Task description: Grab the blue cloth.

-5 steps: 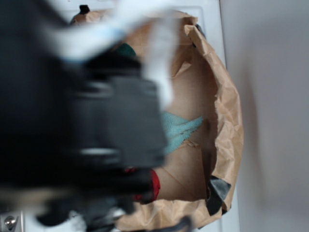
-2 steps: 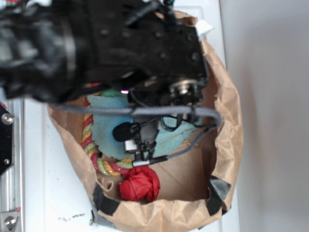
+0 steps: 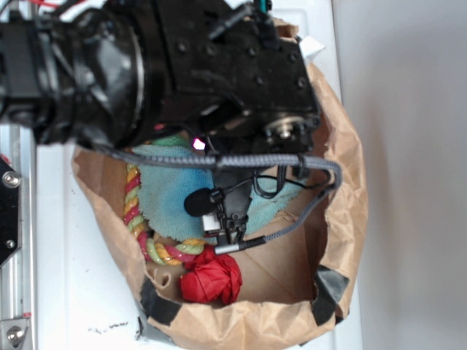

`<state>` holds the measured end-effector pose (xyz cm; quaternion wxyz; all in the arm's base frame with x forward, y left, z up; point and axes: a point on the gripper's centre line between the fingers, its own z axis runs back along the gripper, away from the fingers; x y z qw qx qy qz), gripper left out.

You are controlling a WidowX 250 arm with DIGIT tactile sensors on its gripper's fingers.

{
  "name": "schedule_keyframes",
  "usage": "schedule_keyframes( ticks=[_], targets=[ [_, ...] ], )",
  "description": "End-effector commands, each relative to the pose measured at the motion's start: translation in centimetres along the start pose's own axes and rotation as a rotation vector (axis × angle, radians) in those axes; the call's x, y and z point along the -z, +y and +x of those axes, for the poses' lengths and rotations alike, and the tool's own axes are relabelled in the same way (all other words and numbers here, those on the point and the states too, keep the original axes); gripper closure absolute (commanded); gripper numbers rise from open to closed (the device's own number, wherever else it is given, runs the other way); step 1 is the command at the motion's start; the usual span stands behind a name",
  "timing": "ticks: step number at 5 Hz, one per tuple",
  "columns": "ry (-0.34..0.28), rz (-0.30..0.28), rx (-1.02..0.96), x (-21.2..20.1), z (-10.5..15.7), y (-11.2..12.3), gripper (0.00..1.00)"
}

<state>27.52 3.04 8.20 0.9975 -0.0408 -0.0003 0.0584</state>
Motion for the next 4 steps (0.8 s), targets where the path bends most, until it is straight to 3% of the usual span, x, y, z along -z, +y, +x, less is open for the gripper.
schedule_keyframes(
  ticks=[1,3,4],
  targets=[
    [-0.028,0.006,-0.002,-0.4,0.1,-0.1,0.0],
    [-0.128,-0.079,0.041,1.3,-0.6,-2.2,0.0],
    [-0.166,-0.082,0.076,1.6,-0.7,-3.0,0.0]
  ],
)
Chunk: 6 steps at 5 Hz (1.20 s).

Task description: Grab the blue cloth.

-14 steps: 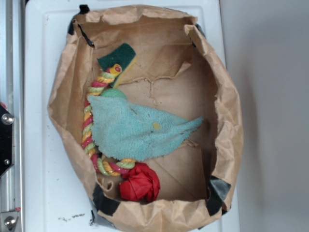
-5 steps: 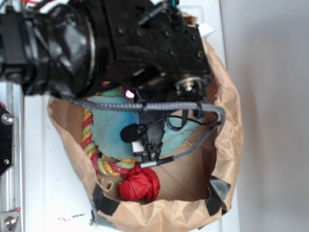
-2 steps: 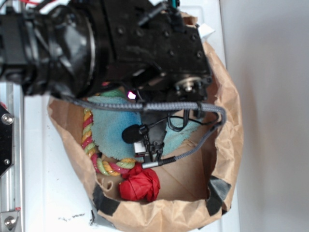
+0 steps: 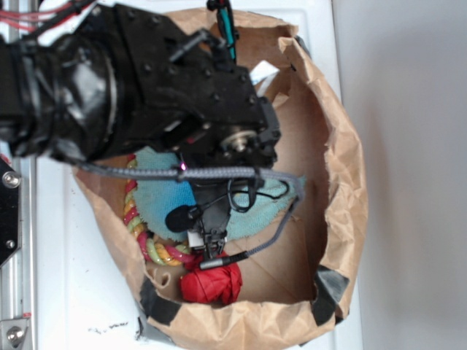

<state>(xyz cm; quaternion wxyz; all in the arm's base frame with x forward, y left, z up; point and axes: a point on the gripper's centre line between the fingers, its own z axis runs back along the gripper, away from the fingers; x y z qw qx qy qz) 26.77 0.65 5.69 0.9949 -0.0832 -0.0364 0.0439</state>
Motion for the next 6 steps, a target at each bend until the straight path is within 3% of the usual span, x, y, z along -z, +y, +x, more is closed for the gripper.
schedule_keyframes(
  ticks=[1,4,5,6],
  targets=[
    [-0.131,-0.012,0.008,-1.4,1.5,-0.3,0.0],
    [-0.144,-0.064,-0.031,-2.4,3.0,-0.4,0.0],
    [-0.137,-0.021,-0.044,-1.6,3.3,0.0,0.0],
    [-0.137,-0.032,-0.061,-1.1,3.8,-0.1,0.0]
  ],
)
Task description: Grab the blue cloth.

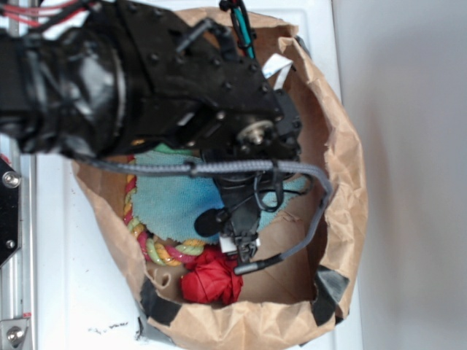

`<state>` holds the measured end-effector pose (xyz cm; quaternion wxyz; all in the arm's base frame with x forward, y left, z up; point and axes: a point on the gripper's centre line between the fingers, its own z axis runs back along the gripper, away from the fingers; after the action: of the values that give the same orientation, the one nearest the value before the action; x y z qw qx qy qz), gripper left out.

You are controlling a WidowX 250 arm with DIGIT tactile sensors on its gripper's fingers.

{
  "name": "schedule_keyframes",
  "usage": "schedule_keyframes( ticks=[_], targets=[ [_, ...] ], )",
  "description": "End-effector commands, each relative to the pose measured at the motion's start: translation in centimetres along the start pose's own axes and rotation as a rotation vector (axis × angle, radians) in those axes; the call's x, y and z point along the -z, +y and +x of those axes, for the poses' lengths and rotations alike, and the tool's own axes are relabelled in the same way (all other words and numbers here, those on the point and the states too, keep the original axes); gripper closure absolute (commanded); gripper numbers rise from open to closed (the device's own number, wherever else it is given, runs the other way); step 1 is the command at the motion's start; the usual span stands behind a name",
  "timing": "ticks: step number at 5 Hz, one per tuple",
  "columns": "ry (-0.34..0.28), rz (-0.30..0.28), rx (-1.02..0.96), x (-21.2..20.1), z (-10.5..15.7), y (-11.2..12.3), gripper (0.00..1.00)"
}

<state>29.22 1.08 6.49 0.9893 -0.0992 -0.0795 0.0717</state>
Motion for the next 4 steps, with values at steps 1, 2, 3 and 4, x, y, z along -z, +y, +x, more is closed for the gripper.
schedule_keyframes(
  ticks=[1,2,3,4],
  targets=[
    [-0.047,0.021,-0.031,0.6,2.2,-0.1,0.0],
    [-0.041,0.032,-0.056,1.6,3.1,0.5,0.0],
    [-0.022,0.035,-0.044,2.5,2.6,0.1,0.0],
    [0.001,0.05,-0.029,3.9,1.9,-0.2,0.0]
  ],
)
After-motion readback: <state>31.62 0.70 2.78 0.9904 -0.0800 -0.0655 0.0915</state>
